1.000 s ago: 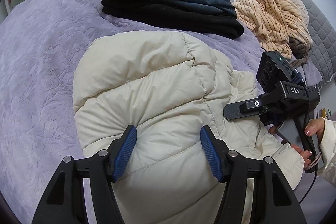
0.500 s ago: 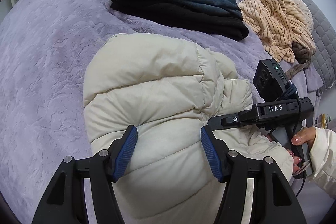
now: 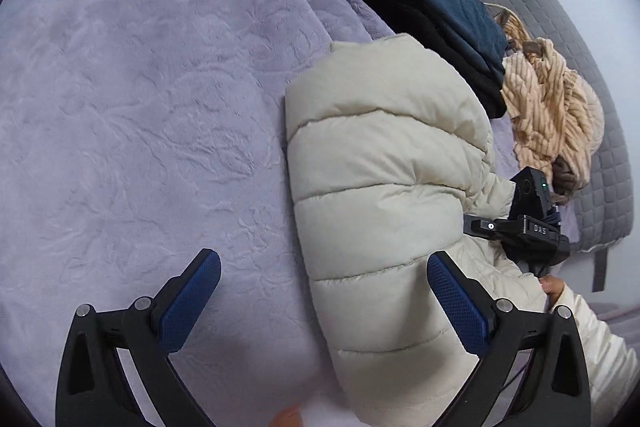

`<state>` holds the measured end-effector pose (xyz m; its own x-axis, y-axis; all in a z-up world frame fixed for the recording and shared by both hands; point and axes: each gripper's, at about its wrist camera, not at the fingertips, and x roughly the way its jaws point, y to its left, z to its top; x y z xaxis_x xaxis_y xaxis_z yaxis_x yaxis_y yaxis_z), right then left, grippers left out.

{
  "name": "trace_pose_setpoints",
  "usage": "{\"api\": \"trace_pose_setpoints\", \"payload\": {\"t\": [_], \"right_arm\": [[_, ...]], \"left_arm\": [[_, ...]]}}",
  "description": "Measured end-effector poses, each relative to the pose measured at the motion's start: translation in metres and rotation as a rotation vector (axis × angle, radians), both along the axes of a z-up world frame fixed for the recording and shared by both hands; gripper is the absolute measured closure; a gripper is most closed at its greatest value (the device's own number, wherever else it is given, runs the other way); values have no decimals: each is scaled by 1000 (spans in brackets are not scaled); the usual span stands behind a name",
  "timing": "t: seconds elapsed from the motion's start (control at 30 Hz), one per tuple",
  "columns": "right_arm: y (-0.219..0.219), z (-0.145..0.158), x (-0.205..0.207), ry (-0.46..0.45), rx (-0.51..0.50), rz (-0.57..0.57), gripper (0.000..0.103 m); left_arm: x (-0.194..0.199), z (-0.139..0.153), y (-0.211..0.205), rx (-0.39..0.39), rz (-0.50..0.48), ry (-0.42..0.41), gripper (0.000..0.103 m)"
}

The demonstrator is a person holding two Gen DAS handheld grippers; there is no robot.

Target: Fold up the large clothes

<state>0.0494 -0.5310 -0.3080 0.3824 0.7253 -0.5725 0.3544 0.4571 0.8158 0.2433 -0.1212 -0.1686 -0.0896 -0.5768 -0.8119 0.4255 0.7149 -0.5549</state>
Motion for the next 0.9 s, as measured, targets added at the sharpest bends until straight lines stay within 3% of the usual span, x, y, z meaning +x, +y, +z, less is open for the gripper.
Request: {"api": "trace_pose_setpoints", "payload": {"t": [0.1, 0.2, 0.43, 0.47, 0.6, 0.7, 0.9], "right_arm": [[0, -5, 1, -2, 3, 2, 32], [2, -10, 2, -3, 10, 3, 32], [4, -14, 3, 7, 17, -11, 30], [5, -12, 3, 8, 21, -11, 30], [9, -1, -1, -7, 23, -15, 49], [18, 14, -4, -20, 6, -8, 55], [48, 42, -13, -46, 22, 14, 56]], "left_arm": [[-1, -21, -12, -64, -16, 77, 0], [-3, -30, -31, -91, -15, 98, 0], [-12, -37, -71, -37, -80, 97, 1], [-13, -35, -73, -38, -87, 85, 7], [-18, -18, -67, -58, -99, 49, 21], [-22, 0, -59, -66, -100, 30, 22], [-31, 38, -18, -78, -71, -5, 22]]}}
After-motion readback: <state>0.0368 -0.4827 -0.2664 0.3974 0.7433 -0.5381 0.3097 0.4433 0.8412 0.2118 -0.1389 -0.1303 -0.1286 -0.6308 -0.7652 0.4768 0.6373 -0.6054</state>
